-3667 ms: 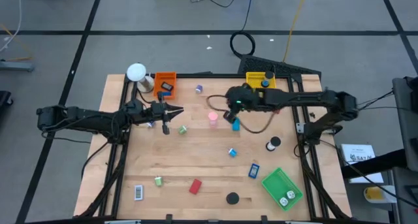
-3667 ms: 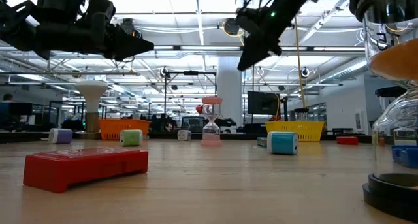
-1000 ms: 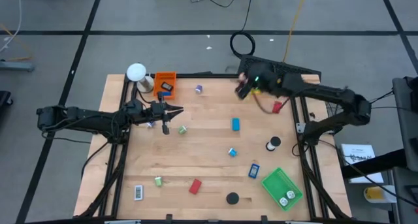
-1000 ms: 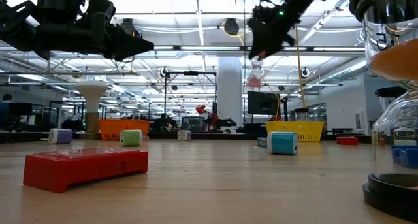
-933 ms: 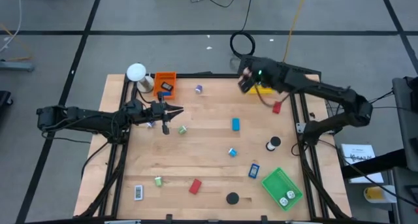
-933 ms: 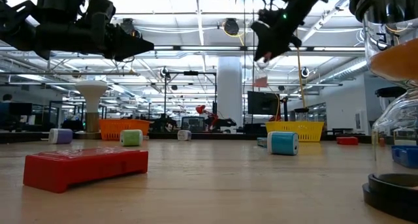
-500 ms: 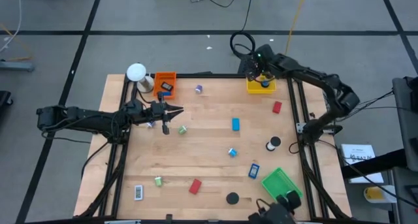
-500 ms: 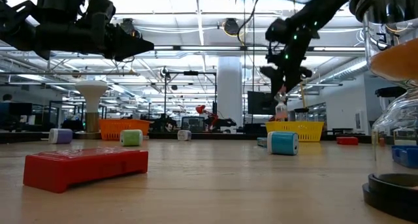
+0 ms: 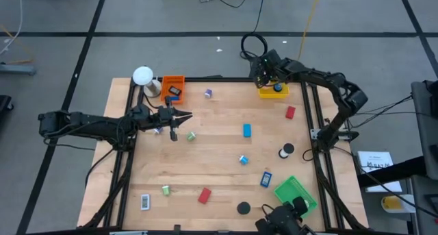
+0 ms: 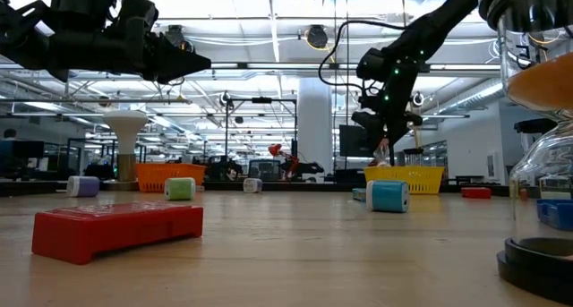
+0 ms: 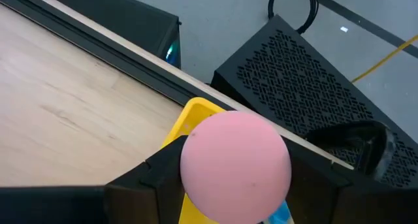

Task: Pick & Place Office items
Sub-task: Put the pink hourglass into the yellow bin

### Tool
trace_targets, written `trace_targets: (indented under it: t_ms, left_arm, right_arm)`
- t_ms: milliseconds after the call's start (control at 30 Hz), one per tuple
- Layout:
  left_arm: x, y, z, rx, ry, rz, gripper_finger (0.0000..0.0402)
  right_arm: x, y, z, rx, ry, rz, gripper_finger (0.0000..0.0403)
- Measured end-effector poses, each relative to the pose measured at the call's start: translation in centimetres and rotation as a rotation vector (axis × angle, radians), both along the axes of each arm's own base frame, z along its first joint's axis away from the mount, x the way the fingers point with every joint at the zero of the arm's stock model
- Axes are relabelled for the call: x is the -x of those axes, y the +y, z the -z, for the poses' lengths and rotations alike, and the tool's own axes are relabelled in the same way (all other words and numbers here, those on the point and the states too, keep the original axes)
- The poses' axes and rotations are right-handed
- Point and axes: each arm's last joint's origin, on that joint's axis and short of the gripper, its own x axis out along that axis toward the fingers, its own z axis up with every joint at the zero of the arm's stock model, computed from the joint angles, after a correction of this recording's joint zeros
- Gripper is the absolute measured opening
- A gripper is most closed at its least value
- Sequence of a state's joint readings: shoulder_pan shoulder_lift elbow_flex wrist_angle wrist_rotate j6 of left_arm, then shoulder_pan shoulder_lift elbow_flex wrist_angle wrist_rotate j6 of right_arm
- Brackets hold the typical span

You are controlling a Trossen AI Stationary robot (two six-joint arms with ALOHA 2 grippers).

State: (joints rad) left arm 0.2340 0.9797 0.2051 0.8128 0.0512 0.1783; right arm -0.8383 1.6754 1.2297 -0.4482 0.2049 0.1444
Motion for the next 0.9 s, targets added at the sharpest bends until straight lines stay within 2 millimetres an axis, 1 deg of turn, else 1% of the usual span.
trace_targets:
  t_ms: [100, 233, 400, 600, 900]
  left_arm:
    - [0.0, 0.0, 0.0, 0.000, 0.000, 0.000, 0.0047]
    - [0.0, 0.0, 0.0, 0.000, 0.000, 0.000, 0.0047]
    - [0.0, 0.0, 0.0, 0.000, 0.000, 0.000, 0.0047]
    - [0.0, 0.0, 0.0, 0.000, -0.001, 0.000, 0.0047]
    - [0.0, 0.0, 0.0, 0.000, 0.000, 0.000, 0.0047]
  right_arm:
    - [-0.2, -0.2, 0.4, -0.001, 0.006, -0.006, 0.0195]
    - [-0.2, -0.2, 0.3, 0.013, 0.005, -0.015, 0.0198]
    - [0.2, -0.5, 0.4, 0.009, 0.014, -0.006, 0.0198]
    - [0.6, -0.3, 1.8, 0.019, 0.008, -0.002, 0.0199]
    - [0.8, -0.4, 2.1, 0.036, 0.002, -0.003, 0.0208]
